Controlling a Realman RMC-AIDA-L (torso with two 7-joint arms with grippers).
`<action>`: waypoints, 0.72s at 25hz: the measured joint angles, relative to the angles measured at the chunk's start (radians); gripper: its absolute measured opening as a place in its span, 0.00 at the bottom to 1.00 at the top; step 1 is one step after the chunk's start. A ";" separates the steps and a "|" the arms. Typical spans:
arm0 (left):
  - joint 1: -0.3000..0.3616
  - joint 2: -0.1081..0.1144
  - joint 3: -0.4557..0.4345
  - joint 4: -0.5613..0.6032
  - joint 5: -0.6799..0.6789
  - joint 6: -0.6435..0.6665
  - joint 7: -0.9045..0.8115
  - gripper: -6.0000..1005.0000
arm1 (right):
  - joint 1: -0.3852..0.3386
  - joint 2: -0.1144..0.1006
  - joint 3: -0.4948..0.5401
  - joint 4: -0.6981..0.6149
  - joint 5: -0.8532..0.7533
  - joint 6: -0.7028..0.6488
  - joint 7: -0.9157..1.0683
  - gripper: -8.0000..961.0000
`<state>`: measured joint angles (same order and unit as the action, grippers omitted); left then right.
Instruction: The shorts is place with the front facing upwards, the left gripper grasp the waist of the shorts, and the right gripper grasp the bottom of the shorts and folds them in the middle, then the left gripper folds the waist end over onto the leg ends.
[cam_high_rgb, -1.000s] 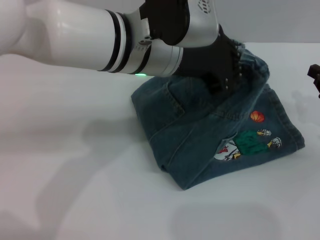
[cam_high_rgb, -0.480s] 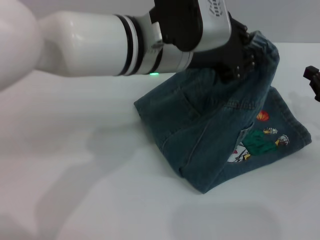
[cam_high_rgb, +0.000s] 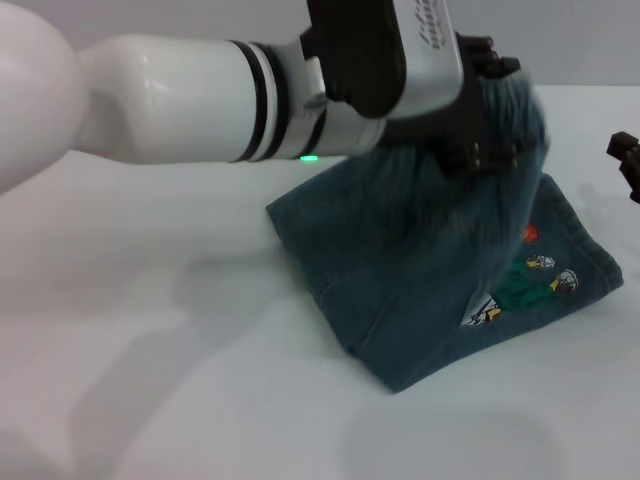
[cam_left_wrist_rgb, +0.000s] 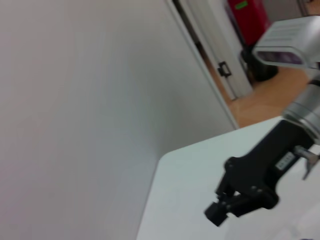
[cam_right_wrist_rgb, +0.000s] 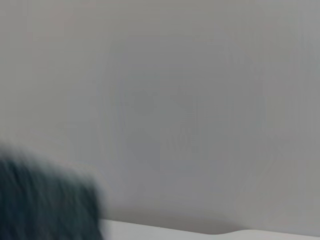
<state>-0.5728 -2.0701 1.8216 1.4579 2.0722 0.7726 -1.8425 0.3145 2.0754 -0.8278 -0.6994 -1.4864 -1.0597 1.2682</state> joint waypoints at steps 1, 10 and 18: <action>-0.001 0.000 0.003 0.001 0.001 0.007 0.004 0.56 | 0.000 0.000 0.003 0.000 0.001 0.000 0.000 0.01; -0.020 -0.003 0.030 0.001 0.008 0.073 0.026 0.83 | -0.004 0.002 0.003 0.000 0.008 -0.002 0.000 0.01; 0.000 0.000 0.027 0.015 0.001 0.070 0.022 0.84 | -0.034 0.002 0.010 0.000 0.113 -0.021 -0.049 0.01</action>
<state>-0.5733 -2.0702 1.8489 1.4728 2.0731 0.8430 -1.8206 0.2801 2.0770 -0.8181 -0.6998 -1.3735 -1.0808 1.2189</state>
